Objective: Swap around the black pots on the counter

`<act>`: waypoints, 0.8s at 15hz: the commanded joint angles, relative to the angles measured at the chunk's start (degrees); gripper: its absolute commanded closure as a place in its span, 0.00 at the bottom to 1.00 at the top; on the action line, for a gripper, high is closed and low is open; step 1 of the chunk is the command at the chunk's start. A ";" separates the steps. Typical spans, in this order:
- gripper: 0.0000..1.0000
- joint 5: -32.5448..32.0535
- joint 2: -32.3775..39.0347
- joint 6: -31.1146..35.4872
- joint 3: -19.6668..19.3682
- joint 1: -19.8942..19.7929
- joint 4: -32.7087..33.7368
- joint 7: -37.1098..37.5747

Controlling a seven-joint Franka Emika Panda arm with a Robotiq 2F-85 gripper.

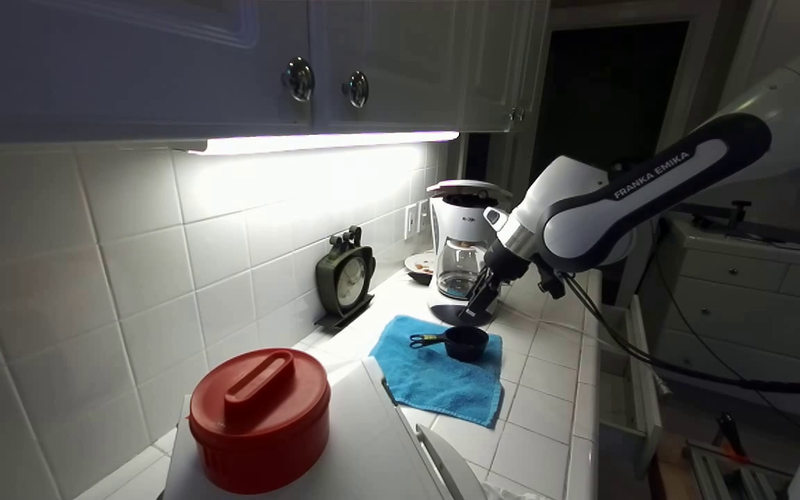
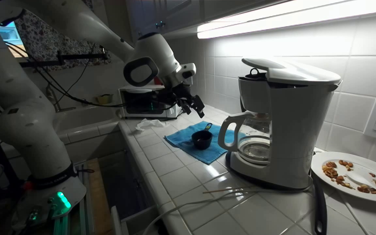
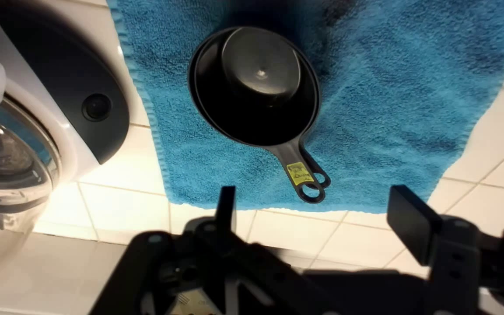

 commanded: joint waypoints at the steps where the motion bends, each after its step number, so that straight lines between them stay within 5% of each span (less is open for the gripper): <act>1: 0.00 -1.11 -2.96 -8.77 -0.55 0.01 1.83 4.95; 5: 0.00 -3.00 -4.82 -19.15 0.39 -1.09 4.72 9.70; 12: 0.00 -10.32 -7.94 -25.62 2.70 -3.47 6.13 19.30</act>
